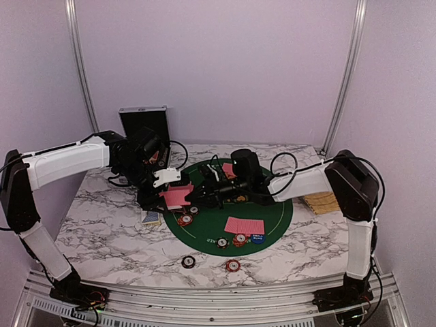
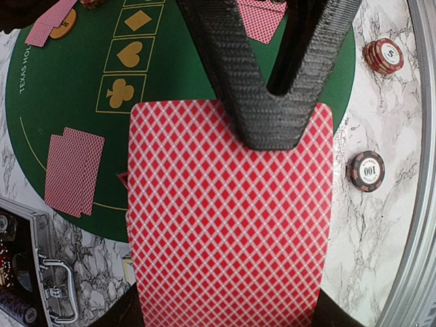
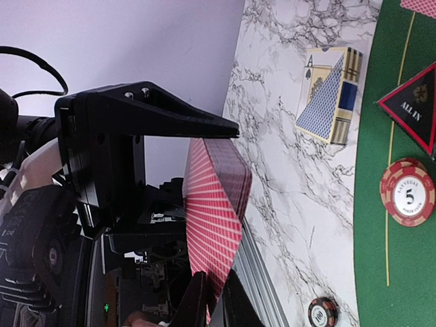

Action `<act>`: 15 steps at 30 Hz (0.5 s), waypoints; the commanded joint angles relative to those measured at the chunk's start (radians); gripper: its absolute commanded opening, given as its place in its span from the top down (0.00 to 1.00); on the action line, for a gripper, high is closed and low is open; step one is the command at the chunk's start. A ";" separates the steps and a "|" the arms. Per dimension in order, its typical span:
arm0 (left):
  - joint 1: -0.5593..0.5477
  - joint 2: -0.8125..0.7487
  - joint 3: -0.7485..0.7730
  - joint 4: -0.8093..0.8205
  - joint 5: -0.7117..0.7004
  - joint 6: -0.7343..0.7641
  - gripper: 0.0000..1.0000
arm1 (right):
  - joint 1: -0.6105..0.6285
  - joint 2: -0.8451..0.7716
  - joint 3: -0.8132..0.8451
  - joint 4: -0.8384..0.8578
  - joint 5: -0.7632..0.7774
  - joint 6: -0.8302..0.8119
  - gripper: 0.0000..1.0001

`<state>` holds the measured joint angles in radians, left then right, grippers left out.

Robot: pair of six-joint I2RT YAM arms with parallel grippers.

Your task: Distribute texas hold em gaming equipment

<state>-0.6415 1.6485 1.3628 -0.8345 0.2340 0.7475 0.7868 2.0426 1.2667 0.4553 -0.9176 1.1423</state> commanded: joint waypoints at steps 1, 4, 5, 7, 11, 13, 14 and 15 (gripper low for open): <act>0.005 -0.039 -0.001 0.009 0.001 0.000 1.00 | -0.002 -0.029 -0.011 0.085 -0.022 0.053 0.91; 0.005 -0.037 0.000 0.009 0.000 0.000 1.00 | 0.003 -0.023 -0.007 0.089 -0.024 0.058 0.92; 0.005 -0.036 0.000 0.009 0.000 -0.001 1.00 | 0.004 -0.020 -0.006 0.092 -0.026 0.063 0.93; 0.005 -0.036 0.000 0.010 -0.001 0.000 1.00 | 0.005 -0.016 -0.007 0.105 -0.029 0.075 0.95; 0.005 -0.038 -0.004 0.009 -0.005 0.001 1.00 | 0.000 -0.022 -0.009 0.118 -0.032 0.081 1.00; 0.005 -0.039 -0.005 0.009 -0.006 0.003 1.00 | -0.009 -0.031 -0.013 0.104 -0.032 0.072 1.00; 0.005 -0.039 -0.008 0.009 -0.008 0.003 1.00 | -0.017 -0.037 -0.014 0.091 -0.031 0.062 1.00; 0.006 -0.041 -0.009 0.009 -0.009 0.003 1.00 | -0.023 -0.042 -0.018 0.081 -0.030 0.053 1.00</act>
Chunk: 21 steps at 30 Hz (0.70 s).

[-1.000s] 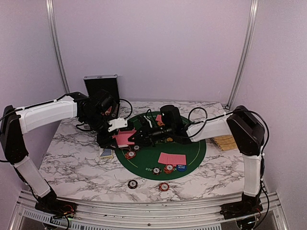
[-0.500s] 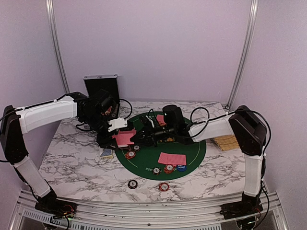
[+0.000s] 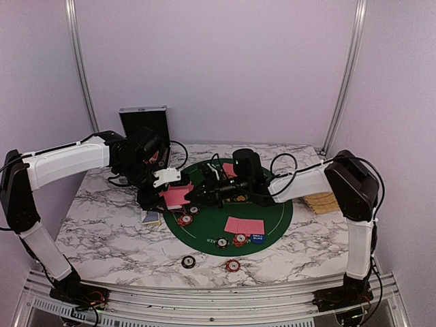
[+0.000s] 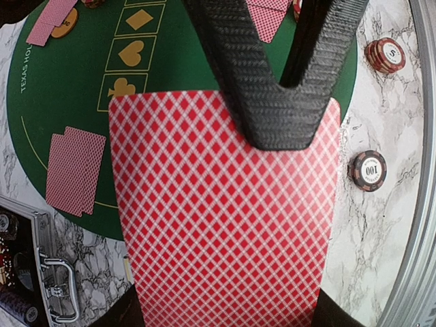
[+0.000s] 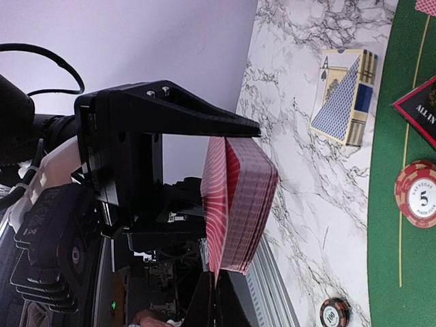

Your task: Distribute texas hold em gaming equipment

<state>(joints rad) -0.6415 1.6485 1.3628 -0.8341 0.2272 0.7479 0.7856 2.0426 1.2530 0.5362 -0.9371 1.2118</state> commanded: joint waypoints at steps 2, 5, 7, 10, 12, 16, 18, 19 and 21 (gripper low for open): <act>0.007 -0.043 -0.012 0.009 -0.005 0.003 1.00 | -0.039 -0.056 -0.015 -0.020 -0.010 -0.029 1.00; 0.012 -0.046 -0.016 0.009 -0.006 0.004 1.00 | -0.063 -0.079 -0.027 -0.083 -0.011 -0.074 1.00; 0.014 -0.050 -0.022 0.009 -0.008 0.005 1.00 | -0.078 -0.093 -0.031 -0.136 -0.009 -0.115 1.00; 0.021 -0.055 -0.032 0.009 -0.010 0.008 1.00 | -0.101 -0.117 -0.044 -0.199 -0.007 -0.161 1.00; 0.025 -0.058 -0.039 0.009 -0.012 0.008 1.00 | -0.120 -0.133 -0.047 -0.241 -0.007 -0.191 1.00; 0.035 -0.070 -0.053 0.009 -0.014 0.009 1.00 | -0.153 -0.164 -0.042 -0.344 0.005 -0.266 1.00; 0.042 -0.076 -0.063 0.010 -0.016 0.010 1.00 | -0.168 -0.173 -0.026 -0.424 0.019 -0.313 1.00; 0.045 -0.077 -0.067 0.009 -0.018 0.010 1.00 | -0.174 -0.174 -0.006 -0.469 0.030 -0.347 1.00; 0.051 -0.085 -0.075 0.007 -0.021 0.008 1.00 | -0.180 -0.169 0.042 -0.592 0.075 -0.434 1.00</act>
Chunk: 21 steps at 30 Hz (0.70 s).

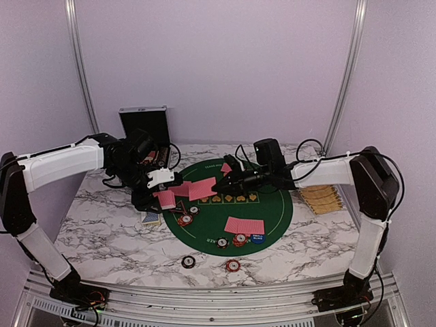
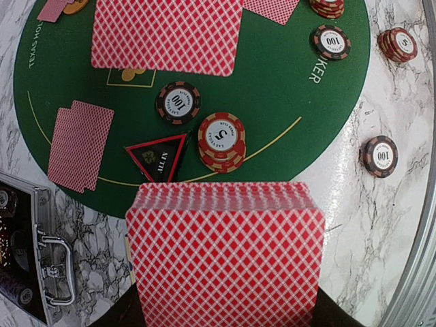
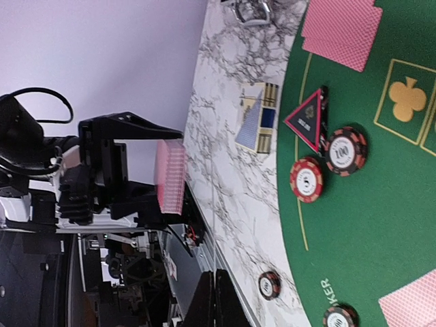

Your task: Distribute texas hold em gaming equipment

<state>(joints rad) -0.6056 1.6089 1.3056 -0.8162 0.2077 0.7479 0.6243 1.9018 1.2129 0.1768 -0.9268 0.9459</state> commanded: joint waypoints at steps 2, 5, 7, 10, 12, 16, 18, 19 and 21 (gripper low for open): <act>0.021 -0.056 -0.030 -0.013 0.002 0.011 1.00 | -0.019 -0.017 0.152 -0.371 0.136 -0.278 1.00; 0.028 -0.071 -0.043 -0.015 -0.003 0.012 1.00 | -0.018 0.011 0.282 -0.580 0.297 -0.463 1.00; 0.032 -0.081 -0.056 -0.016 -0.004 0.011 1.00 | -0.010 0.018 0.335 -0.646 0.415 -0.565 1.00; 0.039 -0.095 -0.072 -0.018 0.002 0.011 1.00 | 0.023 0.001 0.362 -0.658 0.617 -0.676 1.00; 0.042 -0.104 -0.086 -0.018 0.006 0.009 1.00 | 0.054 -0.008 0.372 -0.644 0.712 -0.735 1.00; 0.045 -0.113 -0.099 -0.018 0.006 0.004 1.00 | 0.125 0.011 0.415 -0.646 0.955 -0.890 1.00; 0.046 -0.120 -0.101 -0.020 0.009 0.002 1.00 | 0.162 0.030 0.435 -0.646 1.070 -0.985 1.00; 0.046 -0.125 -0.103 -0.020 0.009 0.001 1.00 | 0.181 0.037 0.441 -0.642 1.119 -1.021 1.00; 0.048 -0.132 -0.106 -0.025 0.013 0.001 1.00 | 0.213 0.048 0.437 -0.614 1.224 -1.095 1.00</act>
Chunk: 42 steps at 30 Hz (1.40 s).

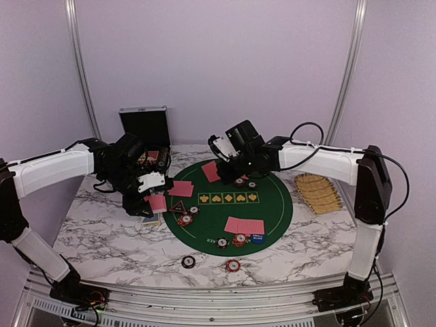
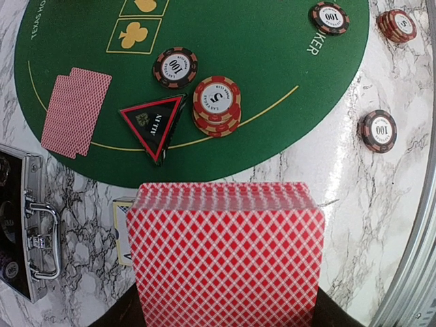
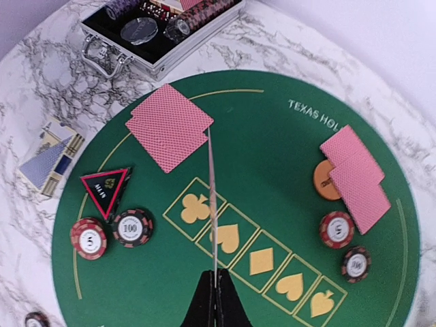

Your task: Distribute texas hold em gaming equipment

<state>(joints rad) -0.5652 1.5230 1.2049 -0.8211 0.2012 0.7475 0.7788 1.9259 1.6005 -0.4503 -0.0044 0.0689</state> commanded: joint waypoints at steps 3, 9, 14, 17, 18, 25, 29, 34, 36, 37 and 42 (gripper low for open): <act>0.015 -0.060 -0.012 -0.024 0.028 0.003 1.00 | 0.098 0.023 0.015 0.089 0.394 -0.319 1.00; 0.024 -0.086 -0.027 -0.029 0.027 0.002 1.00 | 0.162 0.015 -0.096 0.288 0.570 -0.491 1.00; 0.025 -0.100 -0.035 -0.033 0.035 0.003 1.00 | 0.171 0.010 -0.165 0.387 0.563 -0.549 1.00; 0.025 -0.103 -0.036 -0.035 0.035 0.003 1.00 | 0.174 0.037 -0.164 0.385 0.553 -0.572 1.00; 0.025 -0.104 -0.035 -0.034 0.035 0.003 1.00 | 0.176 0.046 -0.162 0.384 0.552 -0.581 1.00; 0.025 -0.091 -0.014 -0.039 0.046 -0.001 1.00 | 0.190 0.115 -0.164 0.363 0.569 -0.634 1.00; 0.025 -0.079 -0.004 -0.042 0.049 -0.001 1.00 | 0.205 0.149 -0.164 0.366 0.617 -0.662 1.00; 0.025 -0.067 0.005 -0.042 0.049 0.000 1.00 | 0.222 0.188 -0.166 0.381 0.656 -0.678 1.00; 0.025 -0.064 0.009 -0.042 0.048 0.003 1.00 | 0.225 0.203 -0.173 0.389 0.669 -0.686 1.00; 0.025 -0.063 0.011 -0.042 0.048 0.003 1.00 | 0.225 0.211 -0.181 0.397 0.677 -0.689 1.00; 0.025 -0.057 0.010 -0.042 0.046 0.003 1.00 | 0.228 0.237 -0.206 0.418 0.688 -0.688 1.00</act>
<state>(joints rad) -0.5449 1.4559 1.1831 -0.8421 0.2276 0.7475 0.9977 2.1361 1.4105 -0.0639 0.6487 -0.6117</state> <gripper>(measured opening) 0.660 0.005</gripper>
